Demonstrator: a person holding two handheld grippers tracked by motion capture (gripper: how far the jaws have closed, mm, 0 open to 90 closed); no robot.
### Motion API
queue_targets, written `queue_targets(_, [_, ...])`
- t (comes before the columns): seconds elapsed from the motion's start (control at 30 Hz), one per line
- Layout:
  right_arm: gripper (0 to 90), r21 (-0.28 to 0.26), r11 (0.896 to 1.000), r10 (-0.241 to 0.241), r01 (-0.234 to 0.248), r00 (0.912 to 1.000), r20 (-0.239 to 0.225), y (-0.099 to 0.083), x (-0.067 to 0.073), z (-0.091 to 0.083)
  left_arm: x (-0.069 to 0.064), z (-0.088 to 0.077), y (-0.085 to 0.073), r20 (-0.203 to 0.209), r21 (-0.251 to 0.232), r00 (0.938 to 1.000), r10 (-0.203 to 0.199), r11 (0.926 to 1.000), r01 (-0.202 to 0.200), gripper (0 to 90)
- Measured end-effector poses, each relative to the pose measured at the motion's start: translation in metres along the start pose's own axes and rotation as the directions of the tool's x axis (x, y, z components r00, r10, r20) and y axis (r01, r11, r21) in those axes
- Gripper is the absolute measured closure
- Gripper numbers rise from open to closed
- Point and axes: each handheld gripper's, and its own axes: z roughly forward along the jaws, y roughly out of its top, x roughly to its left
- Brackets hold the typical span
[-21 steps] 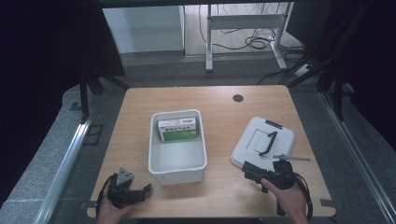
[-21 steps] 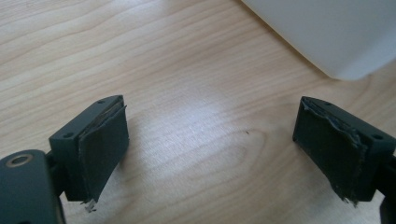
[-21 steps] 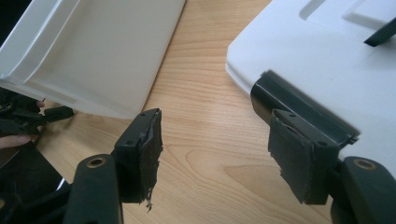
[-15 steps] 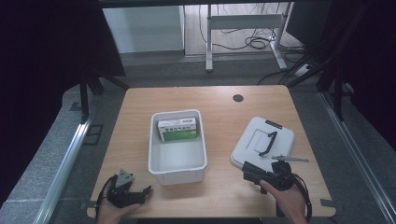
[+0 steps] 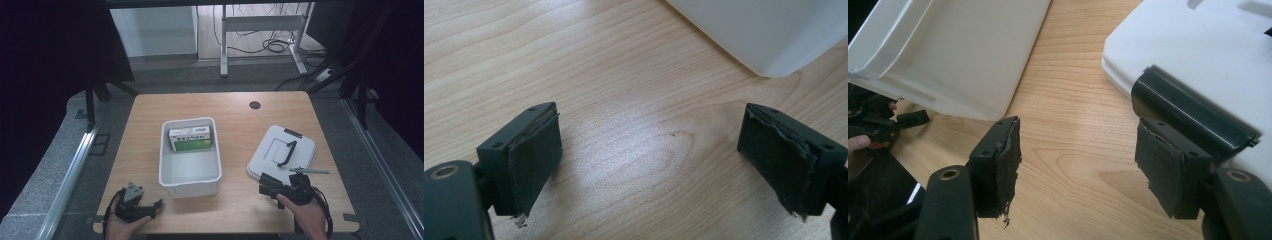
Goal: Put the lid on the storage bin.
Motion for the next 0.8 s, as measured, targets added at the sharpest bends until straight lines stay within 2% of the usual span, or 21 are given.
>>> queue_targets(0.17, [34.7,-0.007,1.000,0.001,-0.001,1.0000,-0.005,0.001,-0.002,-0.001,0.000,0.000,0.000,-0.003,-0.001,1.0000,-0.003,1.0000,0.003,10.7])
queue_targets(0.5, [34.9,0.001,1.000,-0.012,0.012,0.9999,0.007,0.003,0.004,0.001,0.002,0.000,0.001,-0.008,0.004,0.9999,-0.007,1.0000,0.007,11.4])
queue_targets(0.73, [35.1,-0.025,1.000,-0.008,0.008,1.0000,0.000,0.010,0.010,-0.004,0.002,0.000,0.000,-0.009,0.002,0.9999,-0.011,0.9999,0.011,11.7])
queue_targets(0.8, [35.1,-0.029,1.000,-0.009,0.009,0.9999,0.010,0.013,0.010,-0.006,0.002,0.000,0.000,-0.010,0.001,0.9999,-0.011,0.9999,0.011,11.9])
